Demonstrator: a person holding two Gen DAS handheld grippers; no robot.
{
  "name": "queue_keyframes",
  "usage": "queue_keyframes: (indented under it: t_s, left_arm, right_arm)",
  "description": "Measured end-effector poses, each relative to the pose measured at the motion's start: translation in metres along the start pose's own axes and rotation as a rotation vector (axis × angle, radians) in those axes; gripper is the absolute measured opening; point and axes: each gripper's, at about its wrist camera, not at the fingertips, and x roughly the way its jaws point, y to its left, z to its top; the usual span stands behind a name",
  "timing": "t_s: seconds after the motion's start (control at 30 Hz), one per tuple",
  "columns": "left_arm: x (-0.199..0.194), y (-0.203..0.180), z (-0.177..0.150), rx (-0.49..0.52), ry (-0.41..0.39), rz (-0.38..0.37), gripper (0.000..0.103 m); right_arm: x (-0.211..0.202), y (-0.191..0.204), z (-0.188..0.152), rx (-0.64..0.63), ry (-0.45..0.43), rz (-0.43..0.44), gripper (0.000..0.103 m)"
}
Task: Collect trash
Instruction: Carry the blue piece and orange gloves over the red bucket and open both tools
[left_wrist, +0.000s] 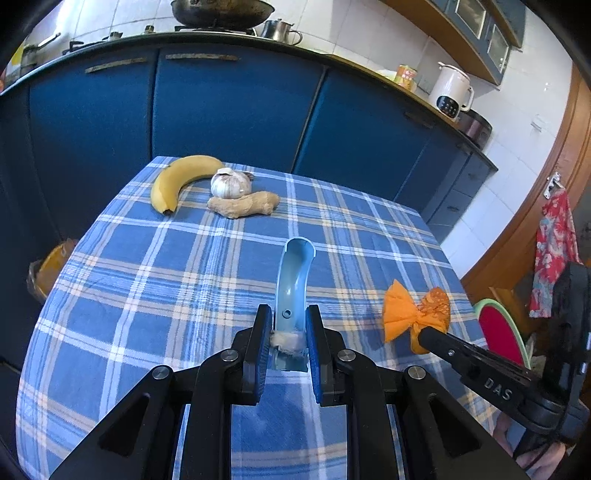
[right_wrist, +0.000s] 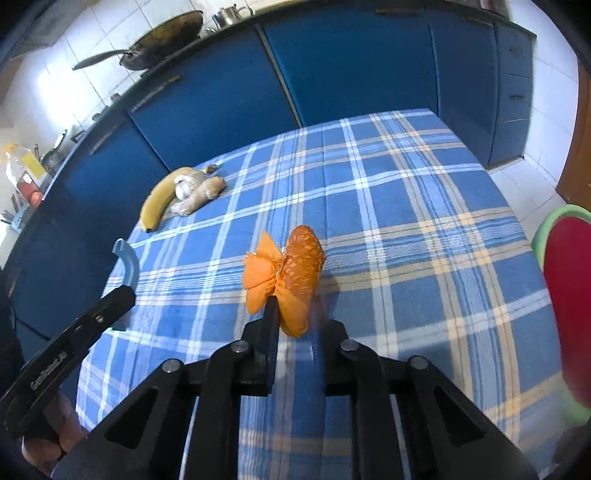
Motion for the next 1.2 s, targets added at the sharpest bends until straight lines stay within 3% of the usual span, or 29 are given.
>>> queue_keyframes:
  t_s: [0.47,0.73,1.2]
  left_arm:
    - [-0.026,-0.052,-0.009,0.072,-0.015,-0.066,0.019]
    - [-0.041,-0.092,-0.012,0.131,-0.035,-0.113,0.019]
    - [-0.039,-0.173,-0.025,0.262,0.003,-0.234,0.019]
  right_arm:
    - [-0.072,-0.034,-0.033,0.084,-0.056,0.002,0.018]
    - [-0.125,-0.061,-0.043,0.126,-0.155,-0.016,0.018]
    - [-0.194,-0.116,-0.054,0.201,-0.281,-0.107,0.018]
